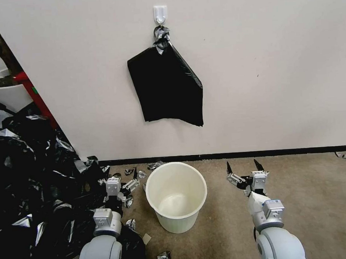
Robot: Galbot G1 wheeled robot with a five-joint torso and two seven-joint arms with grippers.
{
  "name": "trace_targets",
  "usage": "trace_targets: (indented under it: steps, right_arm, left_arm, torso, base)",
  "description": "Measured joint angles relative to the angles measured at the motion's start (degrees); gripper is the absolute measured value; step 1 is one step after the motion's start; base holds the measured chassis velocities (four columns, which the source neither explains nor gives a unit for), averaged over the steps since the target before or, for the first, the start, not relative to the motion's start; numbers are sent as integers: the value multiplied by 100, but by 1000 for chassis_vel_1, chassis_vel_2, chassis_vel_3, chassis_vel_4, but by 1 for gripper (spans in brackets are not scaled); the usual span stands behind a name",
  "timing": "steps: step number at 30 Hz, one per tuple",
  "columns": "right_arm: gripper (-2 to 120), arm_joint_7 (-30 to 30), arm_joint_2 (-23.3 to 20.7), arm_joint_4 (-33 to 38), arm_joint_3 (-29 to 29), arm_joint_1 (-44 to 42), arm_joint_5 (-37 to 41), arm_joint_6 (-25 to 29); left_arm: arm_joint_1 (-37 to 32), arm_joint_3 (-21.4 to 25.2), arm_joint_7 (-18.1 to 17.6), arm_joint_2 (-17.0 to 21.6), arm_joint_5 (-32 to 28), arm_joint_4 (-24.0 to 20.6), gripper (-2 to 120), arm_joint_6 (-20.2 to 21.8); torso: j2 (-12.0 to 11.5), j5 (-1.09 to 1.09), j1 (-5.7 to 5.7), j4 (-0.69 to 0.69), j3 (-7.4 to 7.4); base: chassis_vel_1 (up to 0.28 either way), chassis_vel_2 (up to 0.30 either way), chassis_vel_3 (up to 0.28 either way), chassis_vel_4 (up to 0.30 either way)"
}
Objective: Place a trash bag onto the trash bin.
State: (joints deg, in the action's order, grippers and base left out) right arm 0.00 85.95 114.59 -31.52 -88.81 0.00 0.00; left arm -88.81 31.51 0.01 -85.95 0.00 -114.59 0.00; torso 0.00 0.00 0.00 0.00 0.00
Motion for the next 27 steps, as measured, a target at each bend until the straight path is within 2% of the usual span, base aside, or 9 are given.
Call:
trace_targets:
  steps: [23,24,25,26,27]
  right_arm:
    - [100,25,-11,0,9,-2,0,10]
    - [100,114,-41,9,37,-14,0,79]
    - [100,394,-145,78,137,-60,-2,325]
    - [100,606,-227,128,207,-97,-5,507]
    - [100,606,-227,128,207,-97,-5,507]
  left_arm:
    - [-7,-25,-26,-2,-27,8,100,-32]
    - [-35,-105,-130,-19,-116,25,100,-152]
    - [-154,-425,-477,-94,-419,87,100,-576]
    - [-213,-576,-638,-131,-561,117,100,-771]
    - [-213,-576,-638,-131,-561,117,100,-771]
  torso:
    - [0,0,0,0,0]
    - [0,2,0,0,0]
    - [0,1,0,0,0]
    - [0,-4,0,0,0]
    - [0,-4,0,0,0]
  base:
    - [0,0,0,0]
    - [0,0,0,0]
    - [0,0,0,0]
    - [0,0,0,0]
    - [0,0,0,0]
